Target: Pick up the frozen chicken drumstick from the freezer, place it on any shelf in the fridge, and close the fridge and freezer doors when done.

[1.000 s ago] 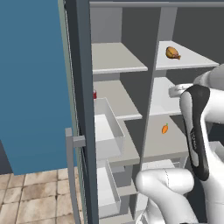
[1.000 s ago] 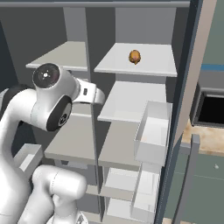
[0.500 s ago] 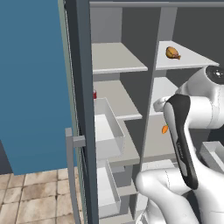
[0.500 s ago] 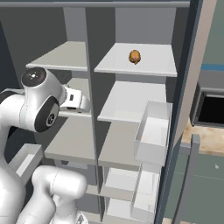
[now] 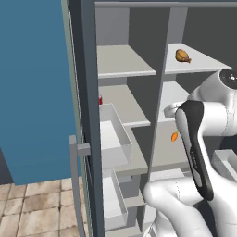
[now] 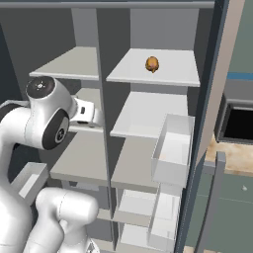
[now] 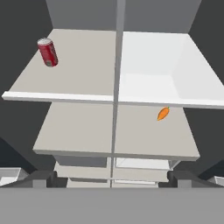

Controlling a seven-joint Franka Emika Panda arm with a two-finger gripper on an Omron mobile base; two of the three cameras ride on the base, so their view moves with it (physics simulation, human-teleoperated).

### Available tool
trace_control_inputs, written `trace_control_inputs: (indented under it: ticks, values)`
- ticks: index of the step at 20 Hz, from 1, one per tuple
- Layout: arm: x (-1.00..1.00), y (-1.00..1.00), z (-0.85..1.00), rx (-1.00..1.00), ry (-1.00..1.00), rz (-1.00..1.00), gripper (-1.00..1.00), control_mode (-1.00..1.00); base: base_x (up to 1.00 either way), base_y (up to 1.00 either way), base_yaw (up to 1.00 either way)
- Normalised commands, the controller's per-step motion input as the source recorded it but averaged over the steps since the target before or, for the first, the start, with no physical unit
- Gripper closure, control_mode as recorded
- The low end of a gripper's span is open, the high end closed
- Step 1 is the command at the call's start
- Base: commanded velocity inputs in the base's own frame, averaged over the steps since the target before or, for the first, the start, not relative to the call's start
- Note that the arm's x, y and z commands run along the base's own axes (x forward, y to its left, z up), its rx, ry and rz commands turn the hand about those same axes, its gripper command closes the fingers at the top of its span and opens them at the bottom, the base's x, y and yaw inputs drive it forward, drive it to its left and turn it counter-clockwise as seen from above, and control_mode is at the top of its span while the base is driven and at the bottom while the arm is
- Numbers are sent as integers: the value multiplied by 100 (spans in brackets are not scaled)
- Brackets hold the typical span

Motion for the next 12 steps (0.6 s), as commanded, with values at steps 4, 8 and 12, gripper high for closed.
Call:
trace_control_inputs:
  ticks: [4,8,12]
  values:
    - [0,0,0,0,0,0,-100,100,0,-43,1]
    - [0,0,0,0,0,0,-100,100,0,-37,0]
    - [0,0,0,0,0,0,-100,100,-8,-13,0]
